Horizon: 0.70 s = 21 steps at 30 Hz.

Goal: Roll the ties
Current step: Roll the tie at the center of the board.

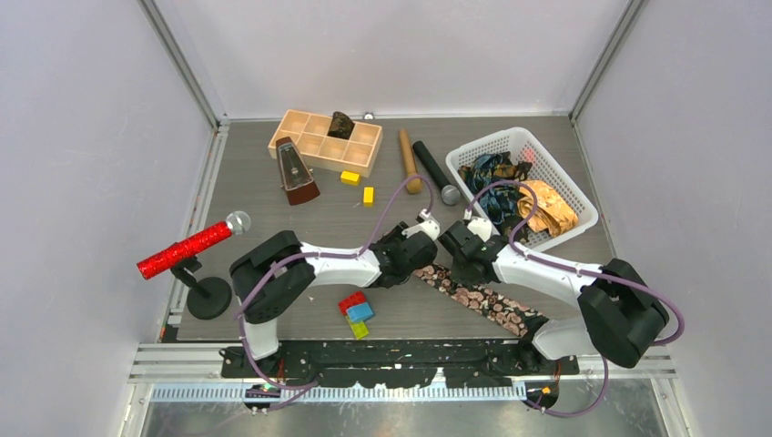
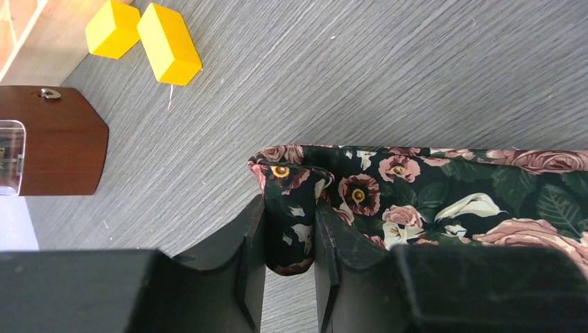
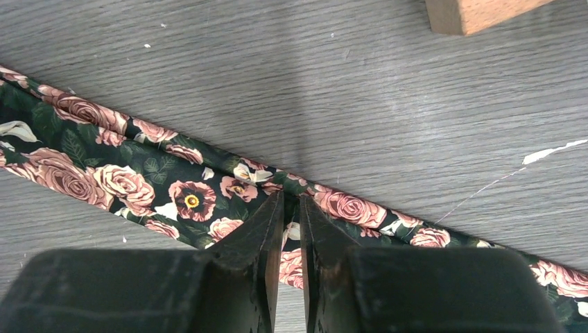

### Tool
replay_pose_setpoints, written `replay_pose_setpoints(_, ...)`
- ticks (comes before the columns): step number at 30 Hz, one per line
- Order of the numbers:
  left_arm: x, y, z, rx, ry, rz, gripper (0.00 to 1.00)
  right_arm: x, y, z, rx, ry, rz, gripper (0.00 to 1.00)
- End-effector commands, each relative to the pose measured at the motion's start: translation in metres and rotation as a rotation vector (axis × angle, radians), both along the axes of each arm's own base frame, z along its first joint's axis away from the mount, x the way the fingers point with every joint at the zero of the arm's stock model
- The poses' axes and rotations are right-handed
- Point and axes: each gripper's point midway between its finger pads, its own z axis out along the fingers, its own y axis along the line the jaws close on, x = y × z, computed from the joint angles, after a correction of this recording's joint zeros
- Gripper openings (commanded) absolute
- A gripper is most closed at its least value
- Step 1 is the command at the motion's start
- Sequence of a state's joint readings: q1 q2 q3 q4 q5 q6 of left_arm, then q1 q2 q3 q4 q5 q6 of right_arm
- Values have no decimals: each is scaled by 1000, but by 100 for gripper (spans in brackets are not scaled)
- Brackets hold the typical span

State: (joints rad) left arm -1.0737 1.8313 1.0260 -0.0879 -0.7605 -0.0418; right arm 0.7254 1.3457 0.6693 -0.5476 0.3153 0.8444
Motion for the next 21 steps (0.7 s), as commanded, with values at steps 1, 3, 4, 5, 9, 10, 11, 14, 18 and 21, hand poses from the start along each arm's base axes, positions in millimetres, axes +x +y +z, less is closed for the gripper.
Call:
replay_pose_setpoints(1,-1,-2,4,36,-30,15,8,-6,2,1,24,9,7,22)
replay_pose_setpoints(3,-3,-3,3,39,-30,13,16,-6,3,1,26,9,8,22)
replay_pose_setpoints(4,-4,-4,3,37,-30,13,20,-6,3,1,25,10,8,22)
replay_pose_setpoints(5,-5,-5,3,35,-29,12,23,-5,3,1,27,10,8,22)
replay_pose_setpoints(9,-8,-9,5,27,-26,6,31,-5,4,-1,30,12,9,22)
replay_pose_setpoints(10,-9,-10,5,23,-24,4,32,-6,4,-1,28,14,9,22)
replay_pose_setpoints(11,-10,-11,5,22,-20,1,33,-5,4,-1,29,13,9,22)
replay_pose_setpoints(14,-12,-16,5,20,-15,-6,35,-5,4,-2,28,14,9,22)
replay_pose_setpoints(18,-15,-18,4,21,-8,-8,40,-6,3,-3,26,17,8,22)
replay_pose_setpoints(21,-17,-20,6,7,-6,-7,44,-6,3,-3,27,16,7,22)
